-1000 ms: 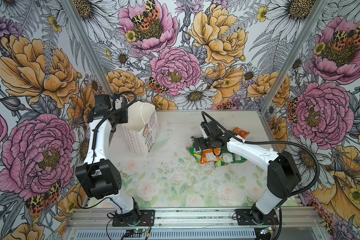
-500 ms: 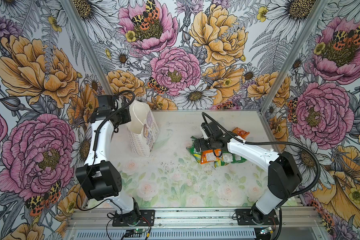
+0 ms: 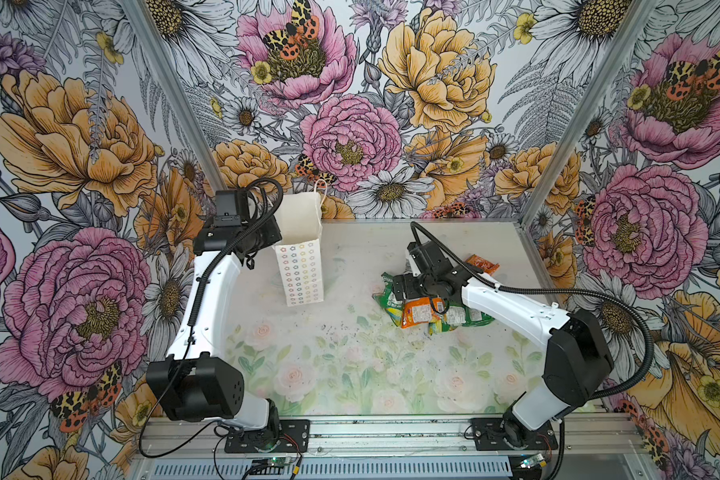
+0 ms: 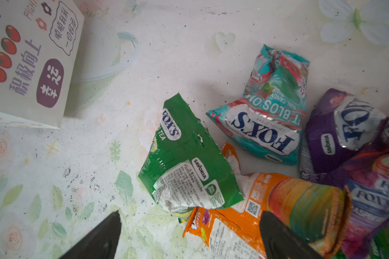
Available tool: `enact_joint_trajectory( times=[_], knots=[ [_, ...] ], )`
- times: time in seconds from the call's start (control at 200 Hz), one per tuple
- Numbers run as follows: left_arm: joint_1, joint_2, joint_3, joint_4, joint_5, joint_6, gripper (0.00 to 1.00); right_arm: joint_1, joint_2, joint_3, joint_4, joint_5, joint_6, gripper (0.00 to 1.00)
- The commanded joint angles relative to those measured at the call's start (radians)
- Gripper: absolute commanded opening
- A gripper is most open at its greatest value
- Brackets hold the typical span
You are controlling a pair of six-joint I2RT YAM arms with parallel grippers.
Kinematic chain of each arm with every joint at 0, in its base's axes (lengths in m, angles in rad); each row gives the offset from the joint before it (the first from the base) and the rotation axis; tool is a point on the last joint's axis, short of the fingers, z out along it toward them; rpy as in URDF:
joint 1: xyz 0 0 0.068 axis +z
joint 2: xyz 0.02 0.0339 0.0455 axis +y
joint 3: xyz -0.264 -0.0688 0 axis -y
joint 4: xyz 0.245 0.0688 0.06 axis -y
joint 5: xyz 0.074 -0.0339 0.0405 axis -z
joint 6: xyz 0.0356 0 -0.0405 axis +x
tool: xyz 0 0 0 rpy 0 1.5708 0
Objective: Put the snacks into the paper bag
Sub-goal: 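Slide the held bag with the left gripper closer to the snack pile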
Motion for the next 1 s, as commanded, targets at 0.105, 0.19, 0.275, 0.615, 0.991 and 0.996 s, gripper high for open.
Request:
enact_joint_trajectory(
  times=[0.105,0.19,0.275,0.615,0.991,0.996],
  knots=[
    [-0.109,-0.057,-0.015,0.013,-0.121,-0.11,0.0,-0.018,-0.041,-0.005,-0.024,0.009,0.052,0.97],
    [-0.139,-0.072,-0.037,0.038,-0.145,-0.149,0.0,-0.022,-0.04,-0.003,-0.024,-0.009,0.073,0.96],
    [-0.165,-0.086,-0.071,0.085,-0.149,-0.188,0.0,-0.026,-0.036,0.004,-0.026,-0.035,0.088,0.96],
    [-0.249,-0.093,-0.139,0.172,-0.216,-0.272,0.0,-0.027,-0.041,0.002,-0.024,-0.071,0.14,0.97],
    [-0.285,-0.132,-0.241,0.272,-0.245,-0.336,0.0,-0.026,-0.006,0.011,-0.024,-0.143,0.318,0.97],
    [-0.287,-0.132,-0.244,0.273,-0.244,-0.336,0.0,-0.026,-0.006,0.011,-0.024,-0.143,0.321,0.97]
  ],
)
